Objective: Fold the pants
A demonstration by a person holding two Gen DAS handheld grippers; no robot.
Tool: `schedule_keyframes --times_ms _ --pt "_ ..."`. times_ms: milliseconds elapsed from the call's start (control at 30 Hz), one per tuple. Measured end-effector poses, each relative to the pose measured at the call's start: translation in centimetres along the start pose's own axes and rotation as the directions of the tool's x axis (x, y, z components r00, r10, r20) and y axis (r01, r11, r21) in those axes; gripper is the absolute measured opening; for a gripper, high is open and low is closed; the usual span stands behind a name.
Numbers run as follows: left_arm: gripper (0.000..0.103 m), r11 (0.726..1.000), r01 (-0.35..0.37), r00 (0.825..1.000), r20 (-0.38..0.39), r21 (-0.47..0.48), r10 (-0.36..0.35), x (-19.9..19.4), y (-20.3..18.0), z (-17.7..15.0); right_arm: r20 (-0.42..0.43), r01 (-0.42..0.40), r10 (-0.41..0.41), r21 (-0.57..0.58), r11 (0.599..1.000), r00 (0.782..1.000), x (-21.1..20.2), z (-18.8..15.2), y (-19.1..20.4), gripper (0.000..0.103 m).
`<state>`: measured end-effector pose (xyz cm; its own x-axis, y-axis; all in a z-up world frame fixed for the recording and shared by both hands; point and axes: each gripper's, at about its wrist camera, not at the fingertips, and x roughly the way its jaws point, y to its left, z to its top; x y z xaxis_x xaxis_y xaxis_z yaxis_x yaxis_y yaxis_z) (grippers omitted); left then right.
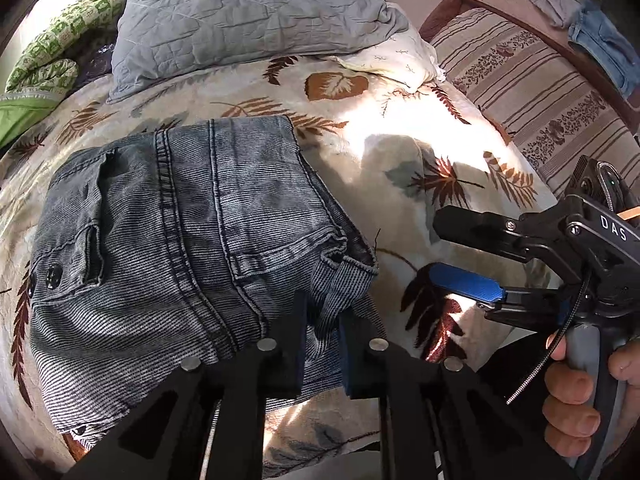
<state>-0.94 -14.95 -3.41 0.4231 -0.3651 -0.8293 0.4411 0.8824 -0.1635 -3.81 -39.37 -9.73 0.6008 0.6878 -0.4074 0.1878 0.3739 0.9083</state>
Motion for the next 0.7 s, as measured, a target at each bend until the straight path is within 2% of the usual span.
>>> schedule_keyframes --times_ms 33,67,133,200,267,333,400,500,567,633,667,700 --pt "0.047 0.999 0.049 0.999 -0.006 0.006 -0.049 -0.4 -0.1 -0.2 0.002 0.006 -0.006 -0.017 1.000 1.000 0.3 -0.2 0.4 0.063" --pt "0.052 0.995 0.096 0.995 -0.007 0.002 -0.096 -1.1 -0.1 -0.2 0.005 0.013 -0.013 -0.032 0.999 1.000 0.5 -0.4 0.8 0.063" --pt "0.054 0.988 0.152 0.988 0.032 -0.020 -0.151 -3.2 0.3 -0.3 0.020 0.028 -0.026 -0.056 0.998 0.999 0.0 -0.8 1.0 0.064" --pt "0.054 0.985 0.164 0.982 0.101 -0.047 -0.158 -6.0 1.7 -0.4 0.032 0.030 -0.028 -0.068 0.997 0.999 -0.3 -0.8 1.3 0.064" --pt "0.055 0.986 0.143 0.974 0.187 -0.089 -0.124 -8.9 4.0 -0.8 0.045 0.025 -0.021 -0.082 0.996 0.999 -0.8 -0.9 1.8 0.064" --pt "0.060 0.985 0.068 0.967 0.255 -0.160 -0.025 -10.9 6.8 -1.3 0.046 -0.005 0.010 -0.096 0.995 0.999 -1.3 -1.3 2.5 0.064" --pt "0.060 0.968 0.006 0.960 0.273 -0.250 0.065 -11.6 9.8 -1.8 0.026 -0.060 0.064 -0.122 0.991 0.998 -1.4 -2.0 3.9 0.064" --pt "0.060 0.936 -0.018 0.967 0.230 -0.352 0.105 -10.7 13.2 -2.5 -0.058 -0.157 0.150 -0.145 0.977 0.987 -0.2 -3.5 5.9 0.064" --pt "0.060 0.927 -0.034 0.970 0.210 -0.374 0.121 -9.7 14.1 -2.9 -0.107 -0.185 0.171 -0.129 0.974 0.979 1.3 -3.9 6.2 0.064" --pt "0.060 0.922 -0.048 0.981 0.155 -0.383 0.115 -8.0 14.6 -3.2 -0.129 -0.154 0.142 -0.086 0.984 0.981 3.0 -4.0 5.0 0.064" --pt "0.060 0.921 -0.062 0.989 0.101 -0.384 0.109 -6.8 14.8 -3.7 -0.138 -0.108 0.099 -0.063 0.992 0.986 4.0 -4.0 3.7 0.064" --pt "0.060 0.917 -0.078 0.993 0.055 -0.391 0.107 -5.8 15.0 -4.0 -0.140 -0.017 0.015 -0.014 1.000 0.990 4.7 -4.0 2.1 0.063"
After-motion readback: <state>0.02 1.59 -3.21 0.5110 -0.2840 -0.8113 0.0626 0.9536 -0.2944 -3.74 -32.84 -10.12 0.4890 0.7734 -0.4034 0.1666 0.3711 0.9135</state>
